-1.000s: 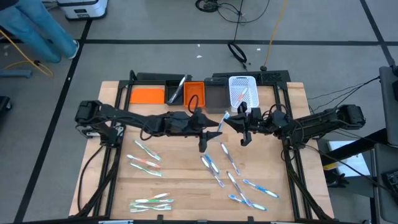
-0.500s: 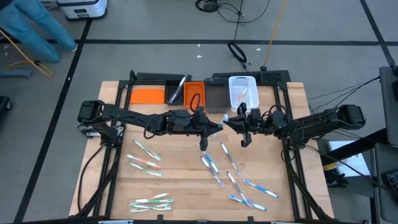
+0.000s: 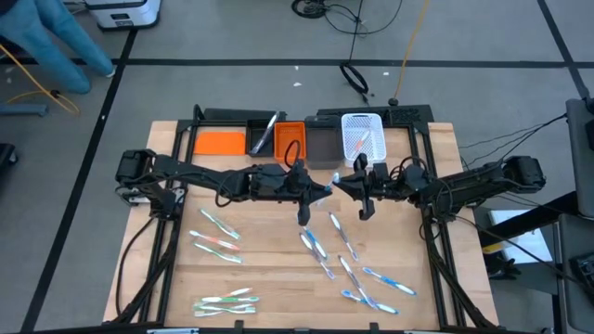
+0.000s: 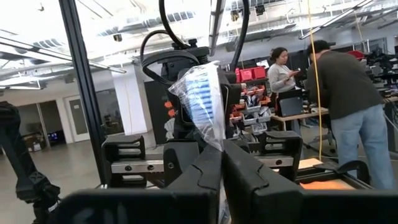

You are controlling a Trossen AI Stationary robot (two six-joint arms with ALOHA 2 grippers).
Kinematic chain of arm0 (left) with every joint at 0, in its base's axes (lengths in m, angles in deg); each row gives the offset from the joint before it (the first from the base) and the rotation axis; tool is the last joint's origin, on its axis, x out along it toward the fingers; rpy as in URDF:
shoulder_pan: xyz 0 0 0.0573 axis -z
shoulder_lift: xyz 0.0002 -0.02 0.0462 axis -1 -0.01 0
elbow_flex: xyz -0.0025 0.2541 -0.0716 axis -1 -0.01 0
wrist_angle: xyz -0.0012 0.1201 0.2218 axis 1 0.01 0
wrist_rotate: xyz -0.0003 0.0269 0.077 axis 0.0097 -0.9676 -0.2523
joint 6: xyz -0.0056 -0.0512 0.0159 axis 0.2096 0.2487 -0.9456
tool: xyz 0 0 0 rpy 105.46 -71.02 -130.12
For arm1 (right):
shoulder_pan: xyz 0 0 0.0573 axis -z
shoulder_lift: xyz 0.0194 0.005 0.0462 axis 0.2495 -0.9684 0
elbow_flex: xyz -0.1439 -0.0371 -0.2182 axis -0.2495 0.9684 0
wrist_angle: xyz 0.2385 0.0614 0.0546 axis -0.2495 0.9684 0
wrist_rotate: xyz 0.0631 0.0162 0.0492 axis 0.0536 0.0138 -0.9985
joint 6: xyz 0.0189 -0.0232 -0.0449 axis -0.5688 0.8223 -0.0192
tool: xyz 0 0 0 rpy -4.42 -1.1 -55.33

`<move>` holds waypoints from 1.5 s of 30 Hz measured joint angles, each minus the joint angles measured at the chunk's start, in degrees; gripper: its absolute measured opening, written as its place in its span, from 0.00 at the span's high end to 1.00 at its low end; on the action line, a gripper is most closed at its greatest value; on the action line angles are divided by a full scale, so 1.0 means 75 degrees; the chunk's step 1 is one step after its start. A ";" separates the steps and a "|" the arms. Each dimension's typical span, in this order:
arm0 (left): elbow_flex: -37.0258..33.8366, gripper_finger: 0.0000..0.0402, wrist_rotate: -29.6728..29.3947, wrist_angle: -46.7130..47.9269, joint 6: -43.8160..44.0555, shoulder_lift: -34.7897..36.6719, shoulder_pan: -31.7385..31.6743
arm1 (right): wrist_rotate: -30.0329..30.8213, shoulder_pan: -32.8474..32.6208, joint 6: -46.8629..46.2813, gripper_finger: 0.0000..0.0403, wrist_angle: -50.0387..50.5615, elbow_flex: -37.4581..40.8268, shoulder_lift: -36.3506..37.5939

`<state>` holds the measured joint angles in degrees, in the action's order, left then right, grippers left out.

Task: Pick & Place Toothbrushes
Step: Put the blue toothbrush into the orange bin

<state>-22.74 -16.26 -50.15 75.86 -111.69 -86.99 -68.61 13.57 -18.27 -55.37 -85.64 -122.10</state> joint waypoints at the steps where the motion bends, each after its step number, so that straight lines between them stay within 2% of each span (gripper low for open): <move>1: -0.0002 0.99 0.0001 0.0001 0.0000 0.0000 0.0000 | -0.0010 0.0001 0.0000 0.98 0.0006 0.0000 0.0000; 7: 0.0000 0.99 -0.0032 0.0235 -0.0055 0.0121 0.0000 | -0.0159 0.0004 0.0006 0.81 0.0081 0.0000 -0.0006; 12: -0.0001 0.99 -0.0381 0.0783 -0.0120 0.0352 0.0003 | -0.0160 0.0004 0.0064 0.65 0.0169 0.0000 0.0012; 17: 0.0000 0.98 -0.0931 0.1607 -0.0268 0.0743 -0.0006 | -0.0182 0.0004 0.0087 0.55 0.0316 0.0000 0.0041; 23: 0.0000 0.98 -0.2069 0.2855 -0.0256 0.1196 -0.0108 | -0.0185 0.0001 -0.0069 0.53 0.0523 0.0000 0.0044; 27: 0.0000 0.99 -0.2475 0.3457 -0.0152 0.1326 -0.0365 | -0.0188 -0.0012 -0.0082 0.53 0.0699 0.0003 0.0044; 41: -0.0006 0.98 -0.2473 0.3844 0.0302 0.1279 -0.1856 | -0.0151 -0.0810 0.0170 0.54 0.0795 0.0003 0.0044; 45: -0.0390 0.98 -0.2440 0.3167 0.0397 0.1282 -0.2215 | -0.0139 -0.1055 0.0359 0.55 0.0759 0.0003 0.0044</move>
<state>-25.67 -34.56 -26.39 78.84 -102.07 -103.60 -69.65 5.66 -15.58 -49.68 -85.62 -121.78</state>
